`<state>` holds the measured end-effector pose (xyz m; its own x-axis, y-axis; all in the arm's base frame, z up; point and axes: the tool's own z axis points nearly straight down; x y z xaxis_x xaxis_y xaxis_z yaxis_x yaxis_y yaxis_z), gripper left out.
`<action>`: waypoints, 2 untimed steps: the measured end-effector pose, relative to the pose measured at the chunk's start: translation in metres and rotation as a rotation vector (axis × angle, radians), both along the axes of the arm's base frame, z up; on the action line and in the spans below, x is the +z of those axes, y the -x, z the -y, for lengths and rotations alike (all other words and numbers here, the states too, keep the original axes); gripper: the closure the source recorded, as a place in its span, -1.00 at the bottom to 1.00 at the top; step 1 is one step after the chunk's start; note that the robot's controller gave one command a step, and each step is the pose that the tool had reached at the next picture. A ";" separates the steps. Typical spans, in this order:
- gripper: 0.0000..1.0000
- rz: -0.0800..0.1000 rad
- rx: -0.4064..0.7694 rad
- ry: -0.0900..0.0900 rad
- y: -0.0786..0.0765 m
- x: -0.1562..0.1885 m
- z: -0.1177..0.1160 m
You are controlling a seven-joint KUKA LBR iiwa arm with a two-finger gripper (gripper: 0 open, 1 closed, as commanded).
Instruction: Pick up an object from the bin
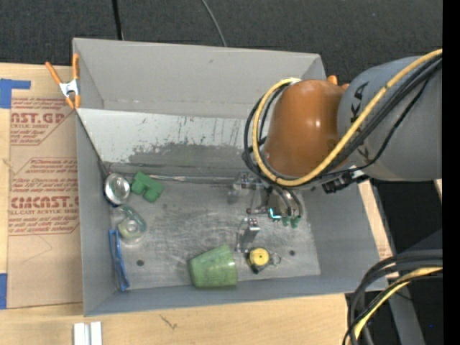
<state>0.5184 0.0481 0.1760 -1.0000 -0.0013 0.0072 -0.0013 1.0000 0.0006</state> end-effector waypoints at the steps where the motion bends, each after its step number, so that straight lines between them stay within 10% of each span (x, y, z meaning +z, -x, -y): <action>1: -1.00 0.024 0.311 0.000 0.033 -0.098 0.038; 2: -1.00 0.014 0.451 -0.001 0.025 -0.102 -0.062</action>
Offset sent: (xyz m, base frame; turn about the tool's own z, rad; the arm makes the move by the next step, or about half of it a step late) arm -0.0372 -0.0384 -0.0988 -0.3123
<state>0.4932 0.1103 0.0742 -0.8994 -0.4372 -0.0068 -0.4372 0.8994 -0.0017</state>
